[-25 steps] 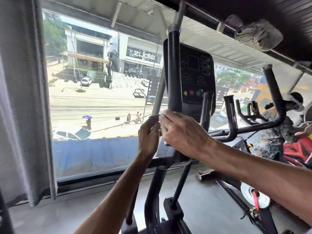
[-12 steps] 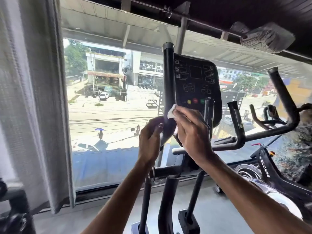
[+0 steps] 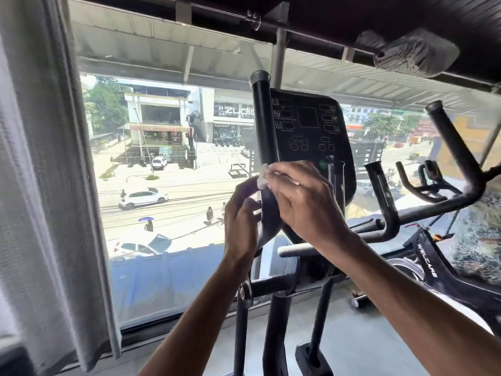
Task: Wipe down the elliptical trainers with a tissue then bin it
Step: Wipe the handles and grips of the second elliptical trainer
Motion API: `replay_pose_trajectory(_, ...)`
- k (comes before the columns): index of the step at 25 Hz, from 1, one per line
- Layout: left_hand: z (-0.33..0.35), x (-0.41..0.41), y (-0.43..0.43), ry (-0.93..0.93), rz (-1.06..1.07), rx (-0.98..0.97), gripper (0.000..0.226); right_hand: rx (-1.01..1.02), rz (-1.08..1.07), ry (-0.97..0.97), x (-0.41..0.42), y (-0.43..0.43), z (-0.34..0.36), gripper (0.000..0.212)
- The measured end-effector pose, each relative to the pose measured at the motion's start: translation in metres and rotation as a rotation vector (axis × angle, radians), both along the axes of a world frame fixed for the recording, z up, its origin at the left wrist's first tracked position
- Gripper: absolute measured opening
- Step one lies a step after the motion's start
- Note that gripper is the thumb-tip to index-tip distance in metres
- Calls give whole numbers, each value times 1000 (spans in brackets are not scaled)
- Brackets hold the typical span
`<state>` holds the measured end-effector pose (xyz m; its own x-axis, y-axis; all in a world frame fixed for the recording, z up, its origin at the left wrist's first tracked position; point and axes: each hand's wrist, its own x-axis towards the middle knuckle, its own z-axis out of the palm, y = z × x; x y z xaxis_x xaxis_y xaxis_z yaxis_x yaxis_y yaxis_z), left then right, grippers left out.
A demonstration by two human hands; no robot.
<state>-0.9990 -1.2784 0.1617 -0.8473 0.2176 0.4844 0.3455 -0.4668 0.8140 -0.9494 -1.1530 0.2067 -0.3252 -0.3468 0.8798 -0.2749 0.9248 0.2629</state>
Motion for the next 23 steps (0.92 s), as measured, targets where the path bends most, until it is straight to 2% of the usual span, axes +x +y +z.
replay_pose_trajectory(2, 4, -4, 0, 6, 1, -8, 45, -2, -16, 10, -7, -3, 1, 18)
replay_pose_trajectory(5, 11, -9, -3, 22, 55, -25, 40, -160, 38, 59, -14, -3, 5, 13)
replay_pose_trajectory(8, 20, -10, -8, 5, 70, -46, 42, -70, 115, -15, -18, 6, 7, 18)
replay_pose_trajectory(12, 32, -12, -5, -2, 119, -102, 41, -226, 167, 31, -31, 19, 18, 17)
replay_pose_trajectory(18, 41, -7, 9, 1, 267, -127, 34, -262, 425, -134, -32, 42, 16, 20)
replay_pose_trajectory(23, 47, -2, 22, 19, 412, -154, 31, -345, 472, 18, -73, 37, 44, 9)
